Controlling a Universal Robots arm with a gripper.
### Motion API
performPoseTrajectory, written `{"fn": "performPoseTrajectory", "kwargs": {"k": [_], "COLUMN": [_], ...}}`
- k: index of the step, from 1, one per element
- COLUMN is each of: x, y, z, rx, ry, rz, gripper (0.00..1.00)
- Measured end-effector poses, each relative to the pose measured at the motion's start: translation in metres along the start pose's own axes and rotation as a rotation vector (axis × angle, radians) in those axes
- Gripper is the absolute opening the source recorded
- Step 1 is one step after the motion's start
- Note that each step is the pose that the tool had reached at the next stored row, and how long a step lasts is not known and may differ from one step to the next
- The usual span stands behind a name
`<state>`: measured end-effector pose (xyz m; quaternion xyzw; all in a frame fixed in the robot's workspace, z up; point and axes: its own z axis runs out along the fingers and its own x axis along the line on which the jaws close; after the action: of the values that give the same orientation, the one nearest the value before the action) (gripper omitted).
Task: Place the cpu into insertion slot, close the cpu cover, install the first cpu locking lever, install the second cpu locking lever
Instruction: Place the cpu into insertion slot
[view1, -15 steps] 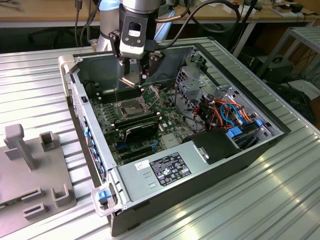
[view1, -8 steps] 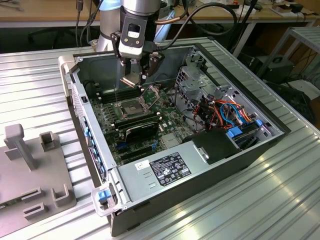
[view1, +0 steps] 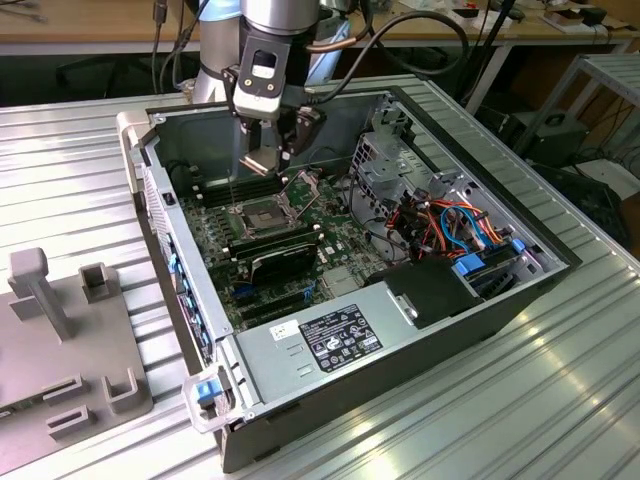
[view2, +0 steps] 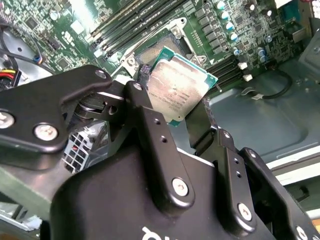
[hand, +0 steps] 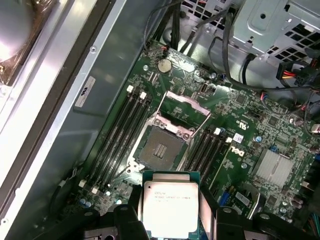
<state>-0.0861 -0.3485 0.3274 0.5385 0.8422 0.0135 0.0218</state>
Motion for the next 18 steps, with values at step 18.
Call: {"fn": "performPoseTrajectory", "kwargs": {"k": [18], "x": [0.0001], "y": [-0.0001], "z": [0.0063], "rx": [0.0053], "ry": [-0.0116], "rz": [0.183], "gripper": [0.54]}}
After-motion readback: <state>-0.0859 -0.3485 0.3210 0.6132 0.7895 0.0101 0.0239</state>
